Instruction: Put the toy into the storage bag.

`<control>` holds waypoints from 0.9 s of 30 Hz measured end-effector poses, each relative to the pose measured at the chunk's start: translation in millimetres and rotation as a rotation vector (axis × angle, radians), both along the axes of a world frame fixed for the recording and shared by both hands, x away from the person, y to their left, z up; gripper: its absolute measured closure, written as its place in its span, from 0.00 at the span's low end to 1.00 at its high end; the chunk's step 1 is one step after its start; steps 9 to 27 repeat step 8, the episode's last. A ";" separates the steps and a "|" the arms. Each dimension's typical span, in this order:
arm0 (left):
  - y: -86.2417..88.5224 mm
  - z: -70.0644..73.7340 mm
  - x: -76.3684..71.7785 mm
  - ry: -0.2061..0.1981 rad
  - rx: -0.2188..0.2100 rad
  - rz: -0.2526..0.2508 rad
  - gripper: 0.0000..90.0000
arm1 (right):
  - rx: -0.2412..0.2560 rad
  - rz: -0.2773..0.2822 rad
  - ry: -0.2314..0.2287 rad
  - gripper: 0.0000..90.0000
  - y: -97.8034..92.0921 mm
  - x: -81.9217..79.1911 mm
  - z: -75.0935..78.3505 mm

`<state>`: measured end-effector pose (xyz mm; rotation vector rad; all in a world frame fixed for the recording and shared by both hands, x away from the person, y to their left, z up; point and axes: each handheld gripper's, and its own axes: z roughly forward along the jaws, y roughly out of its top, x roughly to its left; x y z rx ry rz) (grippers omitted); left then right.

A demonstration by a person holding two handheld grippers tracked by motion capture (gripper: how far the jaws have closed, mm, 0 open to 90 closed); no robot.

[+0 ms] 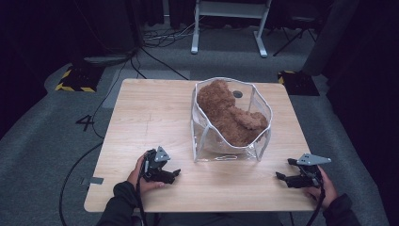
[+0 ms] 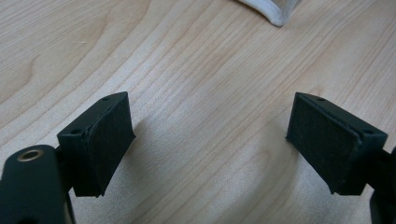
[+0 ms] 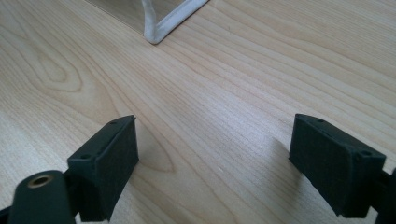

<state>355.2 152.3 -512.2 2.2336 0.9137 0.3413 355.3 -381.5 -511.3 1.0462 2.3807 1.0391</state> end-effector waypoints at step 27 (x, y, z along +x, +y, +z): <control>0.1 0.0 0.5 -0.001 0.000 -0.003 0.16 | 0.000 0.007 -0.001 0.17 -0.5 0.2 -0.1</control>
